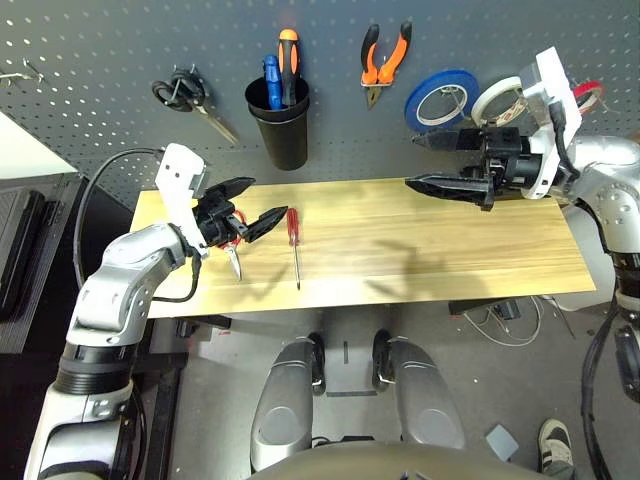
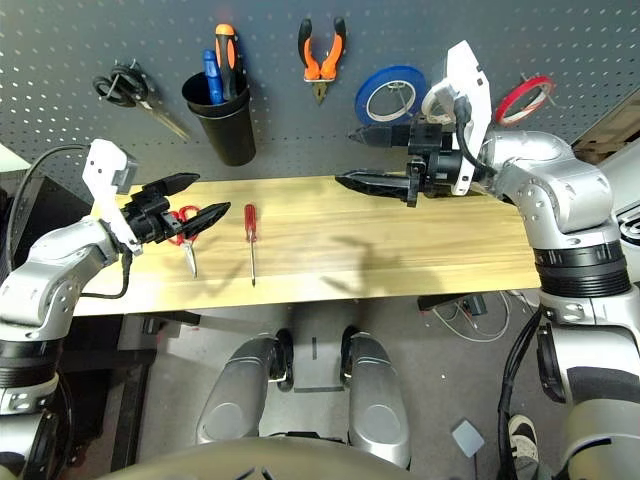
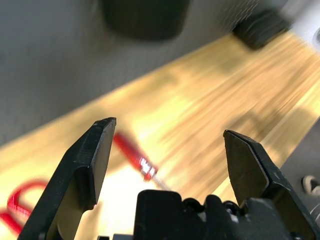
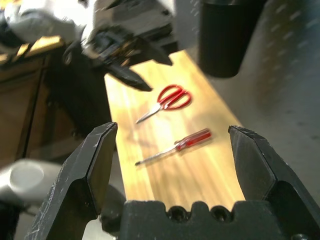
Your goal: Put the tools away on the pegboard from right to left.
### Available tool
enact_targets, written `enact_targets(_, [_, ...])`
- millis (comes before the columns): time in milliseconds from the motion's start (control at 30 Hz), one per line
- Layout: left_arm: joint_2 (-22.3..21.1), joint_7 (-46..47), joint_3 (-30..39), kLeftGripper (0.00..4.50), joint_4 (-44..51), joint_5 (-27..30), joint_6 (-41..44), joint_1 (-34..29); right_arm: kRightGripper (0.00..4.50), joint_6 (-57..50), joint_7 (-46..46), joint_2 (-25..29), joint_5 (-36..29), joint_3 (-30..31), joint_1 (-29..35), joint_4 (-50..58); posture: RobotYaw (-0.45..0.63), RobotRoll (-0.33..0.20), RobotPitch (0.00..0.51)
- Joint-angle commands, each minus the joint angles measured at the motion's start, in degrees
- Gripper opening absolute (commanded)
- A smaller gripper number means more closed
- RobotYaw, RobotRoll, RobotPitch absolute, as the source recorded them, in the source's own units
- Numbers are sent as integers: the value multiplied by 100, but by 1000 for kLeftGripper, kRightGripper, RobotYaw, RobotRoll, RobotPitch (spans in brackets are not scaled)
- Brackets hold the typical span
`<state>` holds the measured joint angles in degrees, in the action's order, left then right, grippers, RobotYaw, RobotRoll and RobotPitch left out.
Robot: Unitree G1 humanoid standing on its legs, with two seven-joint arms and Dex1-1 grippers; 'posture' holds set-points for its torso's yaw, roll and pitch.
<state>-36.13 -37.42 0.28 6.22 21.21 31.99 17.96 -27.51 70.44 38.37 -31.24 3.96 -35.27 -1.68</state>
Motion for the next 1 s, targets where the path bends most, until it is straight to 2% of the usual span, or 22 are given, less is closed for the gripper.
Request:
enact_targets(33, [233,263,-265,4500,-300,-330,148,136,4476,618,362,-117,316,225,221,-285,5,0,252])
enact_targets(133, [447,452,-431,4500,-537,-527,405,243,4476,981,536,-208,493,335,361,-395,7,0,271])
enact_targets(300, [1084,878,-577,4500,-1168,-806,498,507,4476,1959,704,-372,944,384,497,-848,8,0,289])
enact_targets(433, [1476,1137,-649,4500,-1661,-1033,360,663,4476,2472,844,-412,1105,359,545,-1085,1,0,299])
enact_targets(567, [1826,1548,-549,4500,-2260,-1189,434,887,4476,2626,943,-418,1121,366,640,-1127,-15,0,330])
enact_targets(767, [2227,2194,-413,4500,-3206,-1482,231,1220,4476,2980,930,-407,1289,398,920,-1103,-29,0,342])
enact_targets(1000, [2536,2659,-106,4500,-3959,-1542,103,1559,4476,2870,813,-403,1277,373,1062,-947,-54,0,367])
